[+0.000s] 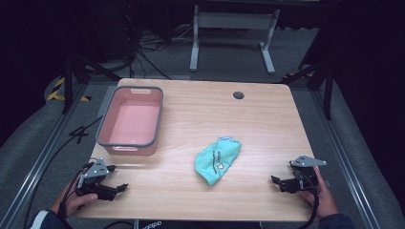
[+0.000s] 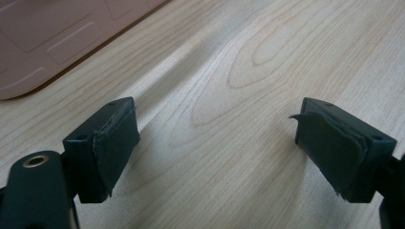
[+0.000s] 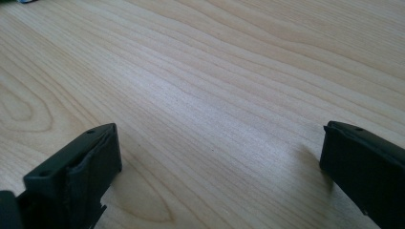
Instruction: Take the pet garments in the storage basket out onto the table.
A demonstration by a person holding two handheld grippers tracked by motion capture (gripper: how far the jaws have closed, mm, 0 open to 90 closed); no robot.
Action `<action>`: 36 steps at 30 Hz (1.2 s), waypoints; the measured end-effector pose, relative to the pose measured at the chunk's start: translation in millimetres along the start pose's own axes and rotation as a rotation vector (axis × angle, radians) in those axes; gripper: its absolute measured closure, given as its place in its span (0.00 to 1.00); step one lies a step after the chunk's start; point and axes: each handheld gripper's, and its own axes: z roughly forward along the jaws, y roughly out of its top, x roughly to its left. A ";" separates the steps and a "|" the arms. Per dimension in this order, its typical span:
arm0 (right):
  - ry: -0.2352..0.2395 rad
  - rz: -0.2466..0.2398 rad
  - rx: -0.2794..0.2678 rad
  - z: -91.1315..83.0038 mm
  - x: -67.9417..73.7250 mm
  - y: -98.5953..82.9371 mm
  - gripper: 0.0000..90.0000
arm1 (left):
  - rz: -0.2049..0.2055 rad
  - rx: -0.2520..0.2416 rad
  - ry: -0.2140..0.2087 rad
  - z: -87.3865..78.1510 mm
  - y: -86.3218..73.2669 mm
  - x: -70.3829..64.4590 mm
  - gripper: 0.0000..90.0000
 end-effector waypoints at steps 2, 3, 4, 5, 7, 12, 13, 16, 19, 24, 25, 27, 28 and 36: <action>0.000 0.001 0.001 0.0 0.1 0.0 0.01 | 0.001 0.000 0.004 -0.7 -0.6 0.0 0.16; 0.000 0.001 0.001 0.0 0.1 0.0 0.01 | -0.001 0.000 0.005 -0.8 -0.7 -0.2 0.16; 0.000 0.001 0.000 0.0 0.1 0.0 0.01 | -0.002 0.000 0.005 -0.7 -0.8 -0.3 0.16; -0.001 0.002 0.000 -0.1 0.2 -0.1 0.01 | -0.002 0.000 0.005 -0.7 -0.8 -0.3 0.16; -0.002 0.003 0.001 -0.1 0.3 -0.1 0.01 | -0.001 -0.001 0.006 -0.7 -0.7 -0.3 0.16; -0.001 0.003 0.001 -0.1 0.3 -0.1 0.01 | -0.009 -0.001 0.017 -1.0 -0.9 -1.4 0.16; -0.001 0.003 0.001 -0.1 0.3 -0.1 0.01 | -0.010 0.000 0.017 -1.0 -0.9 -1.4 0.16; -0.002 0.004 0.001 -0.2 0.4 -0.1 0.01 | -0.010 -0.001 0.017 -0.9 -0.9 -1.4 0.16; -0.002 0.004 0.001 -0.2 0.4 -0.1 0.01 | -0.010 -0.003 0.015 -0.7 -1.0 -1.1 0.15; -0.002 0.004 0.001 -0.2 0.4 -0.1 0.01 | -0.012 -0.001 0.018 -0.7 -1.0 -1.1 0.15; -0.002 0.004 0.000 -0.1 0.4 -0.2 0.01 | -0.012 -0.001 0.018 -0.8 -1.0 -1.1 0.15; -0.002 0.004 0.000 -0.1 0.4 -0.1 0.01 | -0.012 -0.001 0.018 -0.8 -1.0 -1.1 0.15; -0.002 0.004 0.000 -0.2 0.4 -0.1 0.01 | -0.011 -0.001 0.018 -0.7 -1.0 -1.1 0.15; -0.002 0.004 0.000 -0.2 0.4 -0.2 0.01 | -0.009 -0.001 0.019 -0.8 -0.9 -1.0 0.15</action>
